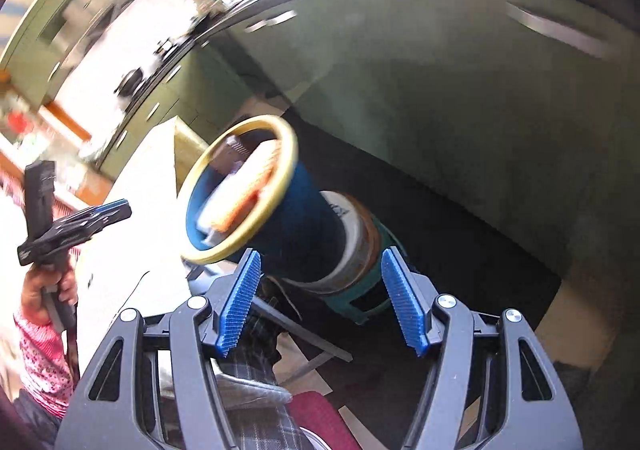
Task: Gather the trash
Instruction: 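Carry the tube wrapper over the bin and open the left gripper, then move the right gripper toward the cartoon-printed box on the table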
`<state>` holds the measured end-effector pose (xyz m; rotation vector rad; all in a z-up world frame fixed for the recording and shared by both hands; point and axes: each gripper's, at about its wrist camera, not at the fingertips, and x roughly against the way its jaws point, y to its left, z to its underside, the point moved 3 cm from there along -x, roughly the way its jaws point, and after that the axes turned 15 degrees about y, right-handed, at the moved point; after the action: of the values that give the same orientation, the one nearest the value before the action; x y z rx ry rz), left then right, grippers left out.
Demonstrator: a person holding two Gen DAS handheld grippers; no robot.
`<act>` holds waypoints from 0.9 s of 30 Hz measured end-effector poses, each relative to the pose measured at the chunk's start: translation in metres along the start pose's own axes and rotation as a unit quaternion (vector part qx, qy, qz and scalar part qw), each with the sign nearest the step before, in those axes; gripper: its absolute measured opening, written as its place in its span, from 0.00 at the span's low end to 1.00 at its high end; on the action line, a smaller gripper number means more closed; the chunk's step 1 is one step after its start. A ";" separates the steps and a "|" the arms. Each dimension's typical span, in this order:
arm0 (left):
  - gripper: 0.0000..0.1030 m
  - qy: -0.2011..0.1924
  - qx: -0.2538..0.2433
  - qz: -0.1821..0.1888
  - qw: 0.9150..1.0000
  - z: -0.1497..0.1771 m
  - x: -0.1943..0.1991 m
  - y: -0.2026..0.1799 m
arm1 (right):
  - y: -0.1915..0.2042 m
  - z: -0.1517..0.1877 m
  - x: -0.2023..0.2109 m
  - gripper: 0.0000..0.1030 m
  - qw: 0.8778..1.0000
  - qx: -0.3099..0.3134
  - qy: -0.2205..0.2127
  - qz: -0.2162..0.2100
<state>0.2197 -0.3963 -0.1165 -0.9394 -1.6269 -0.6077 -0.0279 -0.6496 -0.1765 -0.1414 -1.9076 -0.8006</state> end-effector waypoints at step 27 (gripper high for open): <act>0.57 -0.115 0.276 -0.146 0.943 0.342 0.152 0.155 | 0.573 0.024 -0.241 0.65 0.787 0.596 0.152 -0.038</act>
<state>0.1473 0.0001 -0.0728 -0.3648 -2.0212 -0.2101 0.3153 -0.1345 -0.1191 0.8017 -1.7729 0.4325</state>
